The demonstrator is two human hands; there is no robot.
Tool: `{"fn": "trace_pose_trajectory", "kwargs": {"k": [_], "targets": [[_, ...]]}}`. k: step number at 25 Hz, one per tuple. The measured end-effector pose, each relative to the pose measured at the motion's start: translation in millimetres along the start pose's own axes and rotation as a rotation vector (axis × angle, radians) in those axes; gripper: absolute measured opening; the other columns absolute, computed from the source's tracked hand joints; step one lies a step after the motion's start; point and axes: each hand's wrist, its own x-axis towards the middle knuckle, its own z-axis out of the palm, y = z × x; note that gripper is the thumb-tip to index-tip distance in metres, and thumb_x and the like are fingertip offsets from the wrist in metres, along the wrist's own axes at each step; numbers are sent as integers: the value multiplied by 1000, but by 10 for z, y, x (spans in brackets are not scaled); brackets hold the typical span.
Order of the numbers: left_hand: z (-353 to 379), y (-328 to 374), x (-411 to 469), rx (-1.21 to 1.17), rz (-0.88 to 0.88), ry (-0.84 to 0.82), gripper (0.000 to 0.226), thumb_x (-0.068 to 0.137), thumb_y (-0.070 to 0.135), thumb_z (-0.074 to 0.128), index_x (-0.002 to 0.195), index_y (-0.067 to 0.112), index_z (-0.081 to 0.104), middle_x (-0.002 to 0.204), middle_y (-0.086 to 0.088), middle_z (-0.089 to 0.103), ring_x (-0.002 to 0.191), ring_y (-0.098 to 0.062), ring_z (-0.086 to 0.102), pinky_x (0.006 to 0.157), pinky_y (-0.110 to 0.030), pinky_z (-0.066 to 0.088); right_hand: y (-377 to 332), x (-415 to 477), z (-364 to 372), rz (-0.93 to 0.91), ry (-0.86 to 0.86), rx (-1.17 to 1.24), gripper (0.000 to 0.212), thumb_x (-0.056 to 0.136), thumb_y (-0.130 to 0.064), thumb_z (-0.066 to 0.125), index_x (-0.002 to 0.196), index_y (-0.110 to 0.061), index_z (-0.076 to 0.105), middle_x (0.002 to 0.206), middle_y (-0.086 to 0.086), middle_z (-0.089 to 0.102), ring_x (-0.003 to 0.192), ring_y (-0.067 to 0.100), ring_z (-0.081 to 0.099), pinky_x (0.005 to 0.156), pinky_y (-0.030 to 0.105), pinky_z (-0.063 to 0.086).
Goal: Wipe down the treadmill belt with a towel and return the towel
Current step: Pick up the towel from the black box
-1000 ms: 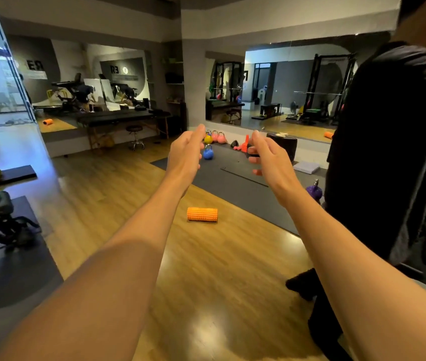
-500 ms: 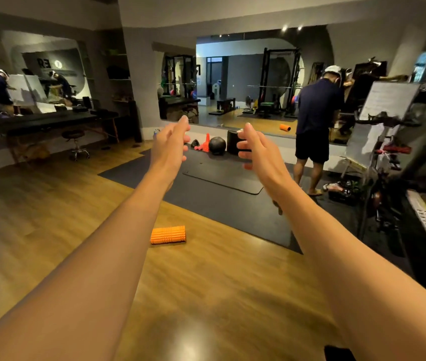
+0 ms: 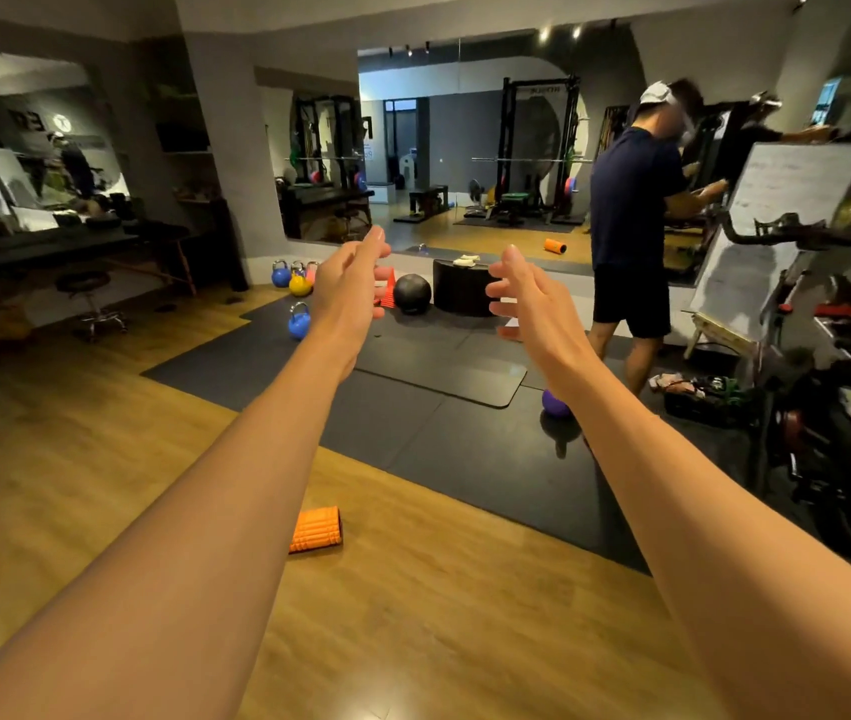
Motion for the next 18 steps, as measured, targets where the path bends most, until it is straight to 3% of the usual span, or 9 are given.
{"fn": "trace_pose_trajectory", "kwargs": {"k": [2, 7, 13, 18], "targets": [[201, -176, 525, 9, -10, 0, 36, 96, 50, 41, 104, 22, 63, 98, -3, 65, 94, -21, 61, 85, -39, 51, 229, 578, 37, 23, -11, 1, 52, 96, -58, 32, 124, -21, 56, 119, 2, 60, 108, 17, 58, 96, 45, 48], [649, -717, 1870, -19, -25, -19, 31, 96, 50, 42, 95, 27, 64, 97, -2, 64, 94, -21, 62, 86, -40, 51, 811, 1928, 177, 10, -9, -18, 45, 96, -56, 32, 114, -25, 58, 114, 1, 61, 104, 16, 59, 92, 42, 50], [1239, -1092, 3653, -47, 31, -102, 34, 97, 46, 42, 104, 19, 62, 101, -6, 62, 87, -18, 56, 74, -32, 49, 1359, 3604, 176, 71, 78, -36, 46, 97, -55, 33, 116, -22, 58, 111, 0, 61, 102, 16, 59, 90, 38, 51], [2056, -1660, 5005, -60, -1, -193, 32, 97, 47, 41, 100, 22, 61, 98, -3, 61, 88, -18, 55, 76, -33, 46, 1982, 5045, 45, 68, 127, -50, 43, 98, -52, 32, 114, -23, 59, 110, 1, 62, 102, 16, 59, 88, 35, 51]]}}
